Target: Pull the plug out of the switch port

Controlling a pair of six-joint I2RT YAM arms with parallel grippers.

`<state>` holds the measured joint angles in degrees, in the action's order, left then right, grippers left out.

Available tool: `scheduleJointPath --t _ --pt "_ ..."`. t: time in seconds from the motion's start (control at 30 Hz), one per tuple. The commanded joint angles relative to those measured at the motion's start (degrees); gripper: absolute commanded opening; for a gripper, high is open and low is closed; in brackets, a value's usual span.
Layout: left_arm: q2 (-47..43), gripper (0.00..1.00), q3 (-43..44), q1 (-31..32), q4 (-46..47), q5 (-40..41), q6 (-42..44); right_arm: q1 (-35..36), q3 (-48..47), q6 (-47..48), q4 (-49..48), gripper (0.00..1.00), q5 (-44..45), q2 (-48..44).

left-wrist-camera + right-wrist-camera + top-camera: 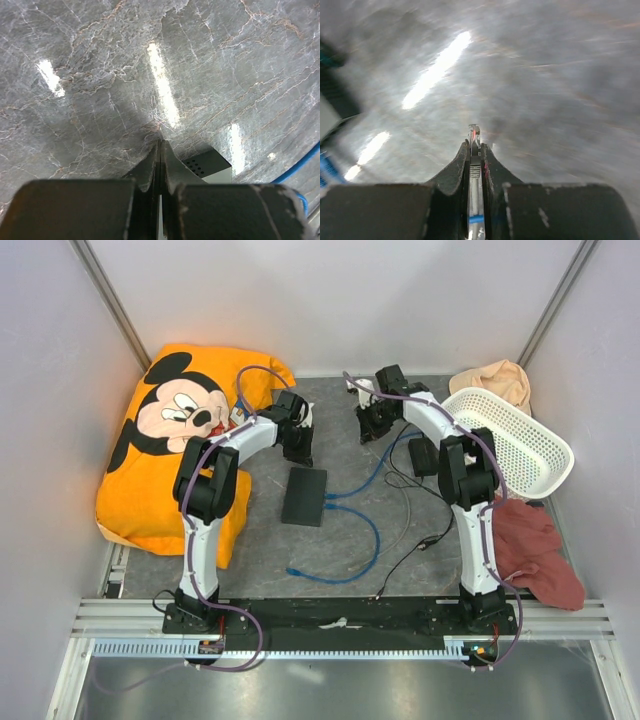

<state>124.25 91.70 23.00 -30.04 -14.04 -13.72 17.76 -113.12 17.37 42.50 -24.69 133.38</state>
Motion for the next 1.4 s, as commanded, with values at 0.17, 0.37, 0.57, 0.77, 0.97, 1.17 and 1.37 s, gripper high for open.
scheduleJointPath --t 0.17,0.37,0.57,0.77,0.97,1.17,1.37 --pt "3.1 0.02 -0.6 0.7 -2.7 5.8 4.8 -2.1 -0.4 1.7 -7.2 0.0 18.7 -5.9" --pt "3.0 0.02 -0.7 0.8 -2.6 5.3 4.9 -3.3 -3.7 3.6 -9.2 0.0 28.7 -5.7" --pt "2.2 0.02 -1.6 0.9 -2.0 5.7 5.0 -4.8 -9.4 5.9 -9.7 0.0 33.3 -2.5" --pt "1.7 0.02 -2.2 1.2 -1.8 5.7 5.4 -4.9 -12.7 11.3 -10.7 0.0 34.4 -1.0" --pt "1.8 0.02 -2.2 1.6 -1.8 5.5 5.8 -4.9 -15.4 13.8 -12.1 0.0 37.8 1.6" --pt "1.7 0.02 -2.1 1.8 -1.9 5.3 6.1 -4.8 -15.3 12.0 -13.1 0.43 38.7 3.5" --pt "1.7 0.02 -1.9 2.2 -1.7 4.8 6.8 -4.7 -15.6 10.1 -13.3 0.73 37.7 3.9"
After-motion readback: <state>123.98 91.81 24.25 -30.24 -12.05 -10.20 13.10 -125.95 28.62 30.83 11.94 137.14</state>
